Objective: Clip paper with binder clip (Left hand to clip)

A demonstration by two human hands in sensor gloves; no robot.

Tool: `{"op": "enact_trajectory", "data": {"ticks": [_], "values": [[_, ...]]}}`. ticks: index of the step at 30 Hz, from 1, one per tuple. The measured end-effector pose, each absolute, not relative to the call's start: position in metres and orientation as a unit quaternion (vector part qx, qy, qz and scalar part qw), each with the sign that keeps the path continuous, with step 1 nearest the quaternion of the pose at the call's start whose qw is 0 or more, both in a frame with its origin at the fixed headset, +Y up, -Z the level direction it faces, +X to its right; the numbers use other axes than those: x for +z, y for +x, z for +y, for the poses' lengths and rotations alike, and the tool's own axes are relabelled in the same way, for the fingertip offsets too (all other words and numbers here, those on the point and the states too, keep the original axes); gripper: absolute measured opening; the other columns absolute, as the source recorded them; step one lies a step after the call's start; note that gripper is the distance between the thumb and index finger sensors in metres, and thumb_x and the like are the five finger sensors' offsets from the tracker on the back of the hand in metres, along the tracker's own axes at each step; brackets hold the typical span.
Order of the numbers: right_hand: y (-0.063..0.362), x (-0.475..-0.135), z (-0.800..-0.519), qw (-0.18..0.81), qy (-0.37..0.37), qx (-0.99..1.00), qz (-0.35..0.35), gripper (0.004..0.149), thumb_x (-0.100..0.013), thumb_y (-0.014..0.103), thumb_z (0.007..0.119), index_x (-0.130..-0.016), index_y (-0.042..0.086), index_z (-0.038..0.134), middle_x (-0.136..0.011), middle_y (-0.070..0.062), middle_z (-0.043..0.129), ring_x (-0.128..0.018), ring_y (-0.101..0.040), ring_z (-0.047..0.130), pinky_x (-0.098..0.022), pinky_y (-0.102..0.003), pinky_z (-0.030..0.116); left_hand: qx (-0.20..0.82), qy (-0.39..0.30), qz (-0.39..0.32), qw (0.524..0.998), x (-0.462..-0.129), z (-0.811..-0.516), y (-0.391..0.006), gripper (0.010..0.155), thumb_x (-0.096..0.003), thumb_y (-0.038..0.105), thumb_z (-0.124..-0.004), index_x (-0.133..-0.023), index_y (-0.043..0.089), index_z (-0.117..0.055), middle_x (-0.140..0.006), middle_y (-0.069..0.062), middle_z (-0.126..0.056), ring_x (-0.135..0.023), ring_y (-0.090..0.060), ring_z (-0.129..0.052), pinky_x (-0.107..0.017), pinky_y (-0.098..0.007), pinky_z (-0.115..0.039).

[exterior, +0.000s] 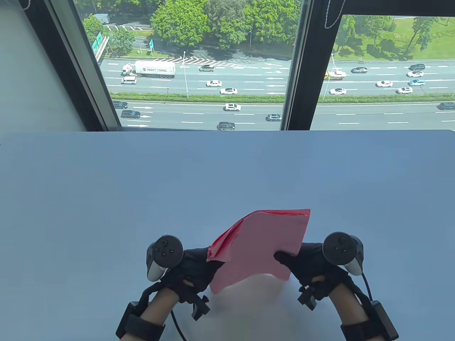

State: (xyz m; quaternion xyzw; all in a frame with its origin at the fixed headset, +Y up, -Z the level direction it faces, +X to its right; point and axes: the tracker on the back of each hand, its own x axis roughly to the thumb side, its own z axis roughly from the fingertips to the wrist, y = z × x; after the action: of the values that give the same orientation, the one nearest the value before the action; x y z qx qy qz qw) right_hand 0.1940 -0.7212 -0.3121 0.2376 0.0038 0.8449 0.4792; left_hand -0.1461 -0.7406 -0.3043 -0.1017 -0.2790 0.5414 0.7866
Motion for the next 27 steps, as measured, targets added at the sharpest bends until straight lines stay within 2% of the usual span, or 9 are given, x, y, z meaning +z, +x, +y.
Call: {"op": "enact_trajectory", "data": {"ticks": [5,10,14,27], "values": [[0.214,-0.321,-0.731,0.532,0.186,0.826,0.023,0.057,-0.043,0.042,0.089,-0.088,0.008,0.085,-0.070,-0.015,0.101,-0.050,-0.039,0.105,-0.040,-0.055,0.083,0.616,-0.158,-0.262,0.726,-0.306,-0.747,-0.149,0.053,-0.0484,0.033,-0.072,-0.100,0.024,-0.078,-0.086,-0.010,-0.096,-0.066,-0.035,-0.103,-0.048,-0.052,-0.085],[0.228,-0.325,-0.737,0.529,0.159,0.833,0.024,0.071,-0.041,0.055,0.088,-0.093,0.008,0.080,-0.074,-0.015,0.099,-0.053,-0.039,0.104,-0.040,-0.055,0.082,0.669,-0.156,-0.241,0.686,-0.307,-0.747,-0.154,0.053,-0.0480,0.033,-0.073,-0.100,0.025,-0.078,-0.085,-0.010,-0.097,-0.064,-0.034,-0.105,-0.047,-0.051,-0.087],[0.229,-0.327,-0.745,0.559,0.153,0.813,0.052,0.078,-0.041,0.061,0.086,-0.097,0.008,0.076,-0.078,-0.017,0.096,-0.055,-0.042,0.102,-0.041,-0.056,0.081,0.708,-0.145,-0.226,0.654,-0.306,-0.746,-0.156,0.053,-0.0480,0.033,-0.072,-0.100,0.026,-0.079,-0.085,-0.010,-0.097,-0.064,-0.033,-0.105,-0.047,-0.050,-0.087],[0.227,-0.326,-0.745,0.586,0.157,0.793,0.051,0.090,-0.040,0.072,0.080,-0.101,0.007,0.069,-0.081,-0.019,0.093,-0.057,-0.043,0.101,-0.041,-0.057,0.081,0.759,-0.107,-0.223,0.602,-0.303,-0.737,-0.157,0.053,-0.0483,0.034,-0.072,-0.100,0.028,-0.078,-0.087,-0.009,-0.096,-0.067,-0.033,-0.105,-0.048,-0.050,-0.087]]}}
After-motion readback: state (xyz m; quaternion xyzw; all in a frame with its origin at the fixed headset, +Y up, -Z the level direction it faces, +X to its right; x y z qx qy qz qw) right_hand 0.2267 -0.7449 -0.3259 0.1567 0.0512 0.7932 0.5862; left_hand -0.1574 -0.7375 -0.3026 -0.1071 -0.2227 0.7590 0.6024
